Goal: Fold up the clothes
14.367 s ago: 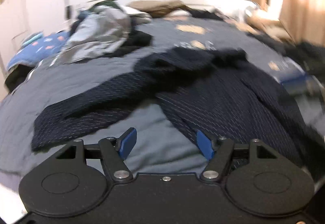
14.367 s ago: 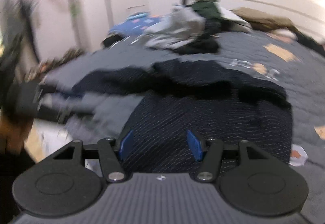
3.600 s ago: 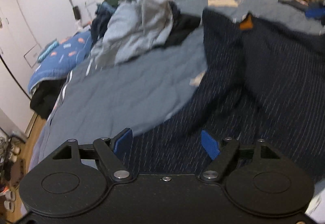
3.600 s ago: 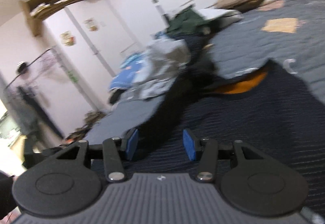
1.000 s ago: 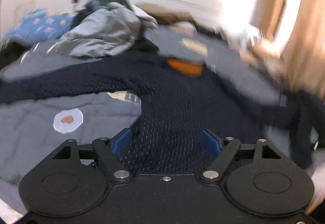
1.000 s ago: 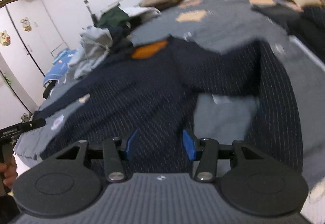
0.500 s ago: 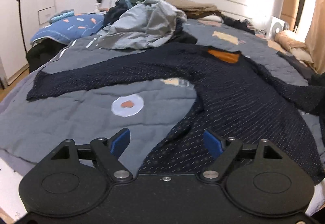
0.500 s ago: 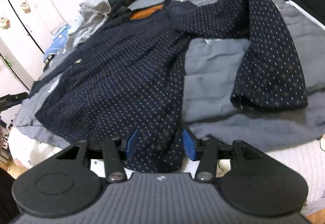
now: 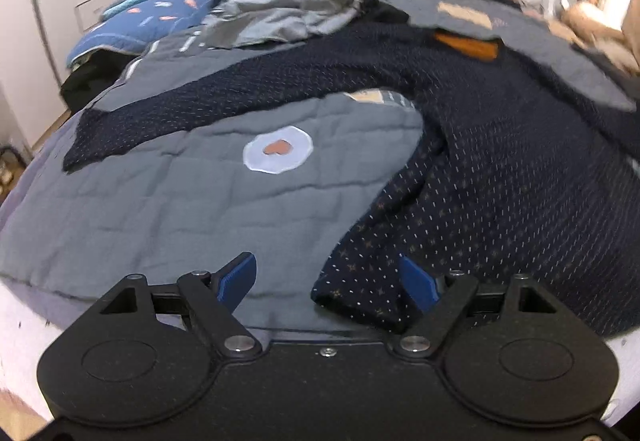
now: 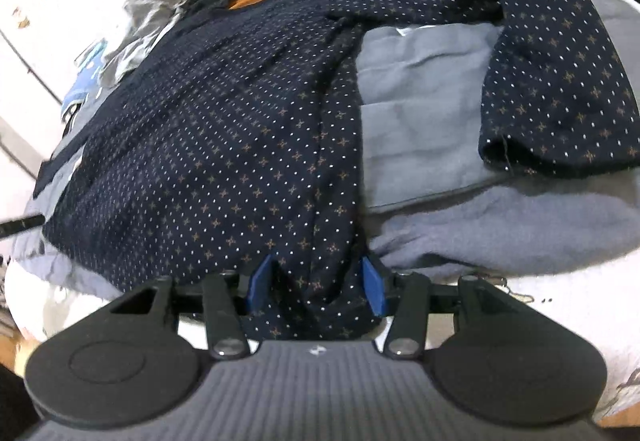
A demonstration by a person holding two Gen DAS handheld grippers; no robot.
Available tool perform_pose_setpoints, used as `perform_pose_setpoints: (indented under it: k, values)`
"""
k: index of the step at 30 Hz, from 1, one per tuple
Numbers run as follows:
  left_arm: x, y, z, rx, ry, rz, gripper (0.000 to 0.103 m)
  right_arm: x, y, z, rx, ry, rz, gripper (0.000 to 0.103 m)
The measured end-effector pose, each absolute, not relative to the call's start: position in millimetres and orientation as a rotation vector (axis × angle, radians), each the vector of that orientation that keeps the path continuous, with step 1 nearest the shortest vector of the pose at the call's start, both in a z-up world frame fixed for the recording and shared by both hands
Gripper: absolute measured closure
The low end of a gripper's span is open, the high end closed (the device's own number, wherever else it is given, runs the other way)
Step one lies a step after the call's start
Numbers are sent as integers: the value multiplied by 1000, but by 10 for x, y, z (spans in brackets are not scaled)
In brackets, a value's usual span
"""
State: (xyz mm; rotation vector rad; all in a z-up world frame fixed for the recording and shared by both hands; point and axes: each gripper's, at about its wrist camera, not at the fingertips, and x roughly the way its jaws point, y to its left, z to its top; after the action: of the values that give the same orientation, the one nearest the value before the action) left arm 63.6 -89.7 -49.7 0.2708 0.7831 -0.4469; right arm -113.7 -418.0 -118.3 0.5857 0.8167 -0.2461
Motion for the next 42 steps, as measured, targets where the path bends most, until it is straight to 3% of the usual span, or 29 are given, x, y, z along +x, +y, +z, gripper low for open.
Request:
perform_pose_setpoints:
  k: [5,7,8,9,10,11,23,28,35,37,39,42]
  values:
    - [816,-941,-665,271,837,-484,24,-1165,-4119,-1160,586,804,-244,55]
    - [893,-907,-710,204,886,-510,25,-1167,-4120,-1153,610,802,-226,63]
    - [930,-881,-729,151,925,-535,31,-1165,-4127,-1160,631,800,-218,69]
    - [967,-854,-749,97,963,-561,51,-1171,-4136,-1170,657,797,-206,86]
    - [1005,-828,-769,43,1000,-586,64,-1182,-4148,-1178,690,790,-193,91]
    - [1020,-788,-772,-18,1030,-619,86,-1201,-4170,-1174,725,772,-184,91]
    - [464,-513,-223,-119,929,-940,95,-1801,-4665,-496,1028,348,-134,94]
    - [301,-422,34,-5,916,-942,95,-1924,-4706,-257,925,390,-137,94]
    - [366,-638,-285,212,1109,-721,93,-1659,-4549,-481,732,700,-285,92]
    - [389,-571,-227,172,1057,-695,84,-1590,-4516,-560,693,780,-333,91]
    - [369,-538,-93,125,977,-682,57,-1547,-4493,-601,657,839,-383,91]
    - [295,-609,129,55,843,-710,37,-1662,-4547,-324,616,740,-455,89]
